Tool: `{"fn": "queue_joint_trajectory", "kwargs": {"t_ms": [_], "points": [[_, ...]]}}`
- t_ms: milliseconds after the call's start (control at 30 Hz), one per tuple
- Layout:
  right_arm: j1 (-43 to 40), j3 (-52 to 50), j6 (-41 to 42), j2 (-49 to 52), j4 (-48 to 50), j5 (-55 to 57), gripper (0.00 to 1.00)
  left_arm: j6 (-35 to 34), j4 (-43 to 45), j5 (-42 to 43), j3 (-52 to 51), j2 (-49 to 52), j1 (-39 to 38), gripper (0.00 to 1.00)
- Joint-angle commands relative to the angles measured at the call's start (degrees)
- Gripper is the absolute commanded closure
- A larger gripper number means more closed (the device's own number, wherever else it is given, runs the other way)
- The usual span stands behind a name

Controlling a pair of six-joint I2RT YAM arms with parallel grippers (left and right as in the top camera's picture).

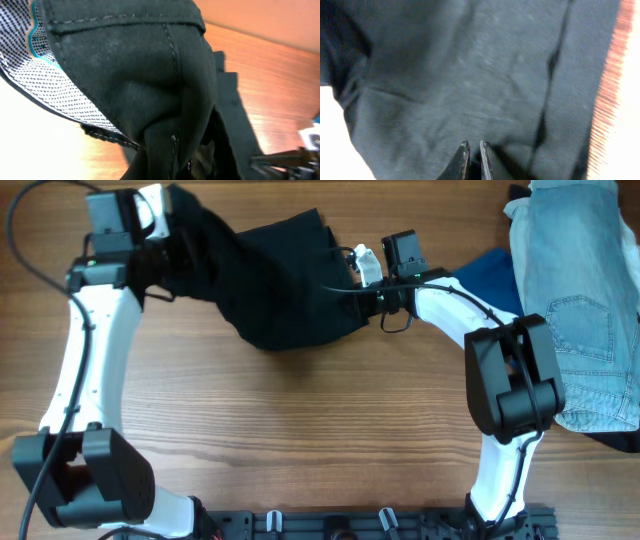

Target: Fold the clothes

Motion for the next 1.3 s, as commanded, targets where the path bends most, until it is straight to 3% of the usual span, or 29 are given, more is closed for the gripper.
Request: {"fn": "queue_joint_trajectory", "kwargs": {"t_ms": [0, 200, 300, 533, 600, 667, 800, 867, 967, 1100, 1133, 1167, 1200, 1267], "points": [[-0.24, 0.02, 3.04, 2.49, 0.57, 2.34, 0.94, -6.25, 5.57, 1.09, 1.6, 1.49, -6.4, 0.96], [-1.33, 0.02, 4.42, 2.49, 1.7, 2.4, 0.96, -8.76, 10.97, 0.02, 1.6, 13.2, -14.8, 0.96], [-3.52, 0.07, 7.1, 2.43, 4.92, -2.34, 0.96, -8.79, 10.95, 0.0, 1.6, 18.34, -15.08, 0.96], [-4.52, 0.07, 7.21, 2.43, 6.14, -4.26, 0.96, -8.76, 11.91, 0.28, 1.62, 18.51, -16.09, 0.96], [-4.52, 0.11, 3.78, 2.19, 6.69, -6.99, 0.95, -8.24, 7.69, 0.24, 2.14, 14.45, -14.67, 0.96], [-4.31, 0.94, 1.03, 1.99, 4.96, -7.3, 0.92, -7.13, -5.81, -4.17, 6.86, 9.77, -11.65, 0.96], [-4.31, 1.36, 1.01, 1.38, 3.69, -7.85, 0.93, -1.99, -33.7, -4.83, 23.58, 7.15, -4.96, 0.96], [-3.98, 2.99, -2.21, 0.07, -0.07, -9.16, 0.91, -0.63, -40.92, -5.79, 29.2, 7.15, -4.07, 0.96], [-1.7, 7.63, -8.2, -0.52, -8.0, -5.49, 0.79, -0.55, -44.72, -8.02, 29.73, 7.91, -4.09, 0.96], [1.09, 7.61, -8.59, 1.29, -7.04, -1.11, 0.78, -0.57, -47.69, -10.84, 29.73, 8.66, -4.09, 0.96], [1.51, 7.58, -8.66, 1.97, -6.75, -0.42, 0.81, -0.57, -47.82, -11.15, 29.73, 8.66, -4.09, 0.96], [1.7, 7.56, -8.83, 2.91, -6.36, -0.02, 0.92, -0.57, -47.65, -11.15, 29.73, 8.66, -4.09, 0.96], [1.81, 7.56, -9.07, 3.91, -6.03, 0.13, 0.96, -0.57, -47.28, -11.15, 29.73, 8.66, -4.11, 0.96], [1.81, 7.56, -9.2, 5.88, -5.64, 1.29, 0.96, -0.59, -46.03, -11.08, 29.73, 8.66, -4.11, 0.96]]}}
